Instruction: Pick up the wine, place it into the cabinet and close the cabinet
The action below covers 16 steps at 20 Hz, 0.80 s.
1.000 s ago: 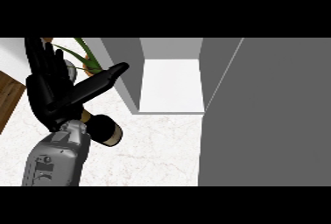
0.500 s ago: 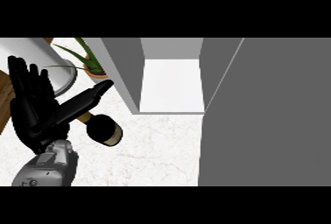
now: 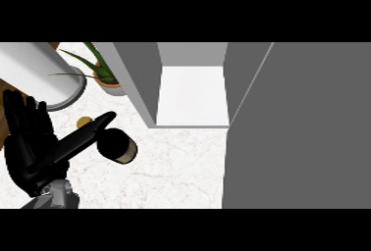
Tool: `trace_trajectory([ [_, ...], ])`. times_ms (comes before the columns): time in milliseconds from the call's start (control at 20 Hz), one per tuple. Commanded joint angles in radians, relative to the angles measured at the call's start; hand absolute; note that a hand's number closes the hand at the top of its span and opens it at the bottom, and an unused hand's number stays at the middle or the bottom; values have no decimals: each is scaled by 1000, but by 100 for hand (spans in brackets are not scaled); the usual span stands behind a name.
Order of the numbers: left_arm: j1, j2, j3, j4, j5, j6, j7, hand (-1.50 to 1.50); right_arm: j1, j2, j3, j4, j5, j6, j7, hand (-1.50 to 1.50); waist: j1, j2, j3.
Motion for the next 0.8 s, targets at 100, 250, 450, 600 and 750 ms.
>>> trace_trajectory([
  [100, 115, -8, 22, 16, 108, -43, -113, -150, 64, 48, 67, -38, 49, -1, -17, -150, 0, 0, 0],
  [250, 84, -13, 44, 87, 133, -39, -169, -150, 100, 49, 73, -60, 36, 29, -56, -150, -2, 0, 0],
  [450, 166, -13, 37, 140, 228, -51, -300, -150, 9, 33, 49, 32, 66, 29, -61, -150, 1, 1, 0],
  [600, 219, -1, 67, 97, 257, -128, -289, -150, -56, -12, -58, -20, -62, 4, 70, -150, 3, 0, 0],
  [750, 105, -13, 81, 221, 232, -88, -299, -150, 63, 55, 80, -39, 43, 31, -39, -150, -3, 0, 0],
])
